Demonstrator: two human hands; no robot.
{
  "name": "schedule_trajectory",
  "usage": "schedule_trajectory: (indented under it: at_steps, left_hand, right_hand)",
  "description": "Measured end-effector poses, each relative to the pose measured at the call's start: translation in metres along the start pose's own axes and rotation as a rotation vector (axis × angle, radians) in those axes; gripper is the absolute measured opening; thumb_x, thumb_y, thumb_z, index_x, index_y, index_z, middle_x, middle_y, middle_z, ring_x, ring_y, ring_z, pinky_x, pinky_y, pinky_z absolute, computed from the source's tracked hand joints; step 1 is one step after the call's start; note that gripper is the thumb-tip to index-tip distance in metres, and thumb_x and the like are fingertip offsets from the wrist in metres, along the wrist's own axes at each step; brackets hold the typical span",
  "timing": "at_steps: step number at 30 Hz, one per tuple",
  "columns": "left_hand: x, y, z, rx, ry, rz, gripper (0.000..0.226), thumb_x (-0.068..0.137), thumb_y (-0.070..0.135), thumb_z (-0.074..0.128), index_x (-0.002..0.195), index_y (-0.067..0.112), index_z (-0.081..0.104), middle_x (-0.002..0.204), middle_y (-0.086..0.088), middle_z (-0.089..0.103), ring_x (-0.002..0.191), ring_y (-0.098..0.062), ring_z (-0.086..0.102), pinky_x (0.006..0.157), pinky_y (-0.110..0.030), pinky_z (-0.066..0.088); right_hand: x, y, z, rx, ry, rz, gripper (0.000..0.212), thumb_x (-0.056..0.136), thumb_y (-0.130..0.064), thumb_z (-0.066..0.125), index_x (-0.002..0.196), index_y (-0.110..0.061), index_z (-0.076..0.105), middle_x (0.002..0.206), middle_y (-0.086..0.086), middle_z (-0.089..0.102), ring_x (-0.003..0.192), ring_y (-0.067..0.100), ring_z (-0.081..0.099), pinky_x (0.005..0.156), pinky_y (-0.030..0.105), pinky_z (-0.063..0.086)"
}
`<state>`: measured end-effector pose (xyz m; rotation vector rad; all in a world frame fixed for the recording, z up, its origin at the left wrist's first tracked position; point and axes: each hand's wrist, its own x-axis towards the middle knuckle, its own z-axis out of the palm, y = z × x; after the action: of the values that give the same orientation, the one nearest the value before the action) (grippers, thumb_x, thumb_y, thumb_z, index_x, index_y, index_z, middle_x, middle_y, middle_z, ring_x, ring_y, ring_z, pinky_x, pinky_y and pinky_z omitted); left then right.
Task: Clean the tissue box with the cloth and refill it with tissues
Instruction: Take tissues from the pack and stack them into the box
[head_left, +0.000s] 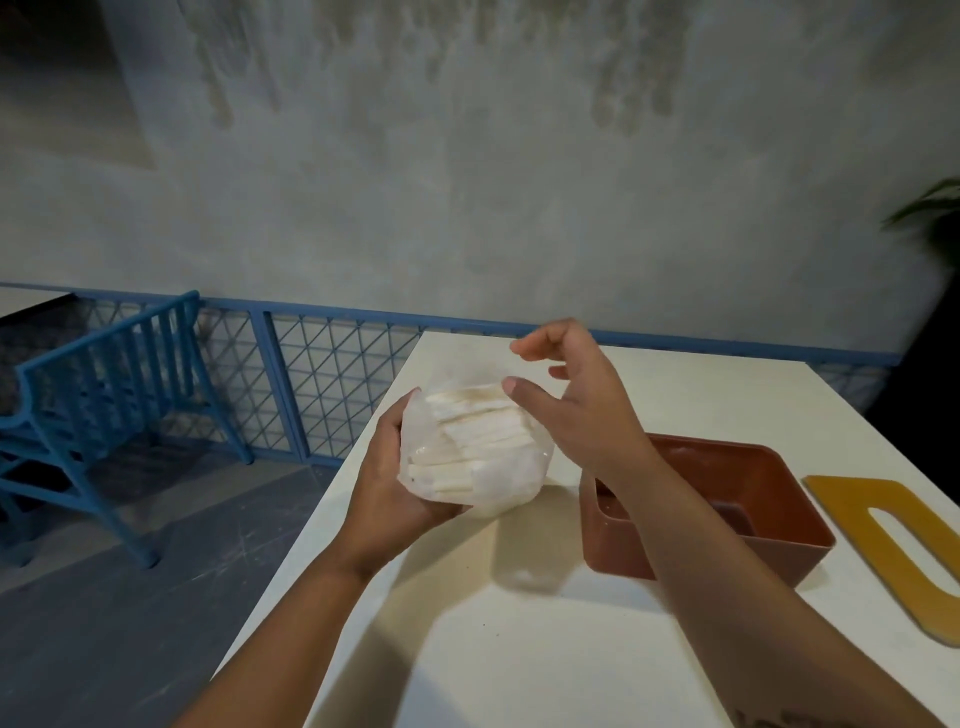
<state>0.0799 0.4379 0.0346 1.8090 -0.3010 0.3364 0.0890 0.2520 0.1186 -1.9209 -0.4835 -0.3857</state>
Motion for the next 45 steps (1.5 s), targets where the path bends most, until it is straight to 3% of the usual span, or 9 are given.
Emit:
schedule_trajectory:
  at_steps: [7,11,14,18,21,24,30,36,45]
  left_hand:
    - [0.004,-0.005,-0.002,0.051,-0.041,0.016,0.087,0.052,0.019,0.092,0.127,0.008,0.048,0.114,-0.009,0.061,0.104,-0.029,0.062,0.075,-0.039,0.058]
    - [-0.001,0.001,-0.002,0.018,-0.01,0.007,0.087,0.05,0.011,0.091,0.124,0.026,0.048,0.114,0.002,0.06,0.105,-0.022,0.06,0.074,-0.036,0.058]
    - [-0.007,0.004,-0.001,0.022,0.02,0.011,0.092,0.049,0.011,0.09,0.117,0.052,0.043,0.117,0.021,0.053,0.11,-0.009,0.056,0.082,-0.036,0.057]
    - [-0.008,-0.001,0.0,0.075,0.026,0.012,0.099,0.048,0.015,0.09,0.119,0.056,0.035,0.123,0.028,0.046,0.114,-0.003,0.051,0.091,-0.038,0.053]
    - [-0.008,-0.005,-0.001,0.1,0.023,0.023,0.101,0.049,0.015,0.09,0.126,0.048,0.034,0.126,0.024,0.045,0.118,-0.006,0.048,0.091,-0.044,0.052]
    - [-0.008,-0.009,-0.001,0.123,0.037,0.041,0.102,0.048,0.017,0.091,0.127,0.046,0.034,0.126,0.022,0.046,0.118,-0.007,0.049,0.091,-0.045,0.052]
    - [-0.006,-0.012,0.0,0.174,0.047,0.054,0.1,0.049,0.023,0.092,0.128,0.046,0.034,0.128,0.02,0.046,0.119,-0.008,0.049,0.093,-0.043,0.051]
    - [0.006,-0.014,0.003,0.245,0.097,0.105,0.092,0.051,0.033,0.089,0.128,0.036,0.04,0.125,0.015,0.05,0.115,-0.012,0.052,0.091,-0.043,0.051]
    - [0.017,-0.016,0.001,0.311,0.082,0.16,0.057,0.066,0.037,0.079,0.115,0.035,0.05,0.112,0.01,0.061,0.104,-0.011,0.059,0.087,-0.038,0.053]
  right_hand:
    - [0.017,-0.006,0.011,-0.302,0.058,-0.21,0.019,0.085,0.005,0.053,0.079,-0.012,0.056,0.076,-0.001,0.06,0.07,0.013,0.055,0.063,0.022,0.046]
    - [0.019,-0.006,0.015,-0.512,0.032,-0.36,0.021,0.083,0.011,0.055,0.079,-0.005,0.069,0.083,0.003,0.055,0.069,0.018,0.054,0.059,0.025,0.046]
    - [0.019,-0.008,0.017,-0.502,-0.078,-0.146,0.012,0.091,-0.001,0.053,0.092,-0.008,0.062,0.084,-0.003,0.05,0.072,0.015,0.049,0.061,0.02,0.042]
    - [0.022,-0.015,0.019,-0.339,-0.079,0.108,0.021,0.096,-0.013,0.049,0.08,-0.023,0.04,0.074,-0.007,0.041,0.064,0.012,0.041,0.053,0.019,0.03]
    - [0.02,-0.019,0.018,-0.536,-0.116,-0.017,0.02,0.096,-0.014,0.05,0.082,-0.028,0.046,0.081,-0.006,0.039,0.071,0.013,0.043,0.056,0.017,0.032]
    - [0.019,-0.018,0.015,-0.804,-0.15,-0.221,0.025,0.095,-0.016,0.05,0.111,-0.017,0.069,0.097,-0.004,0.041,0.094,0.012,0.042,0.072,0.018,0.038]
    - [0.028,-0.024,0.01,-0.795,-0.32,-0.063,0.025,0.093,-0.024,0.058,0.117,-0.023,0.065,0.122,-0.002,0.045,0.1,0.016,0.054,0.079,0.024,0.044]
    - [0.034,-0.016,0.02,-0.873,-0.307,-0.063,0.014,0.093,-0.016,0.055,0.1,-0.015,0.066,0.112,0.002,0.05,0.085,0.02,0.059,0.075,0.03,0.051]
    - [0.037,-0.008,0.03,-0.853,-0.343,-0.017,0.025,0.095,-0.025,0.051,0.113,-0.016,0.067,0.123,0.002,0.05,0.094,0.019,0.059,0.086,0.03,0.051]
